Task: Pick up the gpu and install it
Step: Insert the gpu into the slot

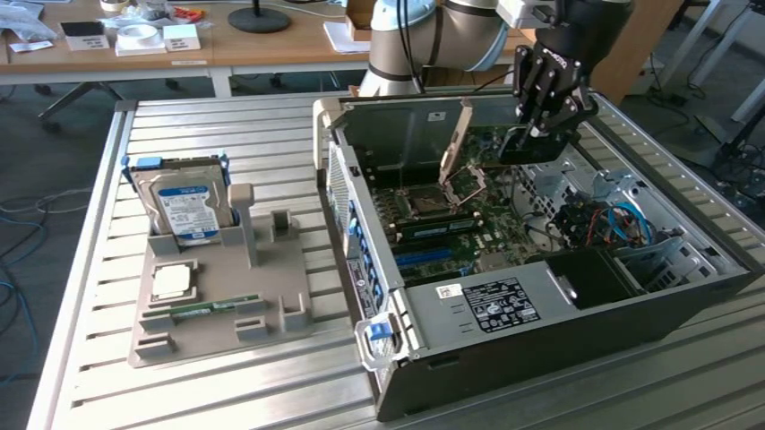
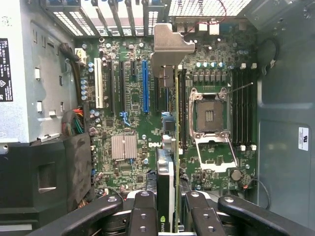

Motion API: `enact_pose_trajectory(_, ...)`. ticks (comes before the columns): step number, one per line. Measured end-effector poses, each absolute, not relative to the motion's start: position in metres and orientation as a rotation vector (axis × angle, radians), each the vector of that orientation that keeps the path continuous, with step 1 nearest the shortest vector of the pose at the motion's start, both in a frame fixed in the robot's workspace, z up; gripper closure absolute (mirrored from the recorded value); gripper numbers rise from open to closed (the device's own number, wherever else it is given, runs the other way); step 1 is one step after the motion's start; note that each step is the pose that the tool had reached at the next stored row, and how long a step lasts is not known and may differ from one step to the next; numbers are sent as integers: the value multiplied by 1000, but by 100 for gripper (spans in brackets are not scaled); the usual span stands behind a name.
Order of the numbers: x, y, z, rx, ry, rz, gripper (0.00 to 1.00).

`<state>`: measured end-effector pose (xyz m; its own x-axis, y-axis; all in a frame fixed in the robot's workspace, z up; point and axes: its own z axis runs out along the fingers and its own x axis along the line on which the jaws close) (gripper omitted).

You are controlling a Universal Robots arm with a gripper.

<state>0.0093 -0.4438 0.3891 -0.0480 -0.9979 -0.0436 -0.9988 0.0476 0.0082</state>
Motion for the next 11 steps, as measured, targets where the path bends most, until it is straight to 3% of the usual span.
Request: enact_pose_trajectory(11,9,-444,387,-2150,2255,56,73)
